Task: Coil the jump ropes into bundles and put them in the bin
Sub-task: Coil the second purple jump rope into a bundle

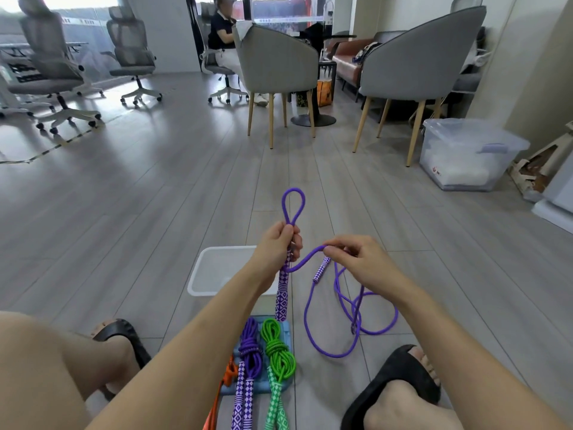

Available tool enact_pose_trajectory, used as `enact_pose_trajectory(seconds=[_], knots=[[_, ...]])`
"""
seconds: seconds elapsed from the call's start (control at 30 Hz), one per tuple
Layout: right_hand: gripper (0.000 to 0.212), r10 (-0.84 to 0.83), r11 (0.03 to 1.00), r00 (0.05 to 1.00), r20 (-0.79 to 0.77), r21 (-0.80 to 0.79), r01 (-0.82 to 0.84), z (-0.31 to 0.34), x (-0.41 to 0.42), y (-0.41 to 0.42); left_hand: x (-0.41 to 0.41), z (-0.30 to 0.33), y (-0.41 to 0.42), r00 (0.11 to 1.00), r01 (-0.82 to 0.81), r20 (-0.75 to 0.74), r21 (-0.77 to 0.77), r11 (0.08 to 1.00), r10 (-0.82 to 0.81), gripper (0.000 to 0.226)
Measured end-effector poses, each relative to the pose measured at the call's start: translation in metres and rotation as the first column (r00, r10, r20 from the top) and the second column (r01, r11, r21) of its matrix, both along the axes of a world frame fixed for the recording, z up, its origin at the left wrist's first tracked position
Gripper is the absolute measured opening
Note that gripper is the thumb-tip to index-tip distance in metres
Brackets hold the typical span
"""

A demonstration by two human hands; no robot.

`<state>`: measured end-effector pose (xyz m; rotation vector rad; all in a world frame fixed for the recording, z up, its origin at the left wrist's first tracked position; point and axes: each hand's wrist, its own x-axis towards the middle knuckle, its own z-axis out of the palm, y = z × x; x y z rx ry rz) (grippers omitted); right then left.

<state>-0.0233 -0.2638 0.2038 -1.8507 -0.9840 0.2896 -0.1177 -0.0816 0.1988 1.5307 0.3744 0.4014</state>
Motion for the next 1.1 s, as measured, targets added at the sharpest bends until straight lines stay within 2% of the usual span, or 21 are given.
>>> enact_pose_trajectory(seconds=[0.1,0.3,0.5,0.7,0.8,0.93,1.1], knots=[[0.011,-0.025,1.0,0.995,0.094,-0.014,0.026,0.003,-0.006,0.005,-0.006,-0.003,-0.009,0.994,0.084,-0.082,0.064,0.994,-0.079,0.025],[0.008,-0.142,0.99,0.99,0.01,-0.015,0.142,0.002,-0.01,0.009,-0.01,-0.003,-0.012,0.966,0.204,-0.186,0.124,0.971,-0.179,0.031],[0.013,-0.182,0.982,0.983,-0.016,-0.044,0.182,0.006,-0.013,0.009,-0.016,0.002,-0.018,0.931,0.329,-0.212,0.133,0.935,-0.298,0.034],[0.017,-0.16,0.98,0.984,0.084,-0.107,0.168,0.01,-0.015,0.008,-0.02,0.005,-0.014,0.885,0.451,-0.234,0.222,0.864,-0.402,0.032],[0.021,-0.16,0.977,0.977,0.143,-0.118,0.177,0.008,-0.014,0.008,-0.021,0.008,-0.012,0.892,0.436,-0.253,0.261,0.861,-0.375,0.03],[0.009,-0.163,0.977,0.977,0.141,-0.113,0.179,0.009,-0.008,0.006,-0.019,0.007,-0.006,0.934,0.321,-0.246,0.257,0.912,-0.26,0.033],[0.011,-0.126,0.984,0.972,0.197,-0.096,0.147,0.01,-0.015,0.01,-0.018,0.009,-0.009,0.911,0.393,-0.246,0.266,0.88,-0.332,0.037]])
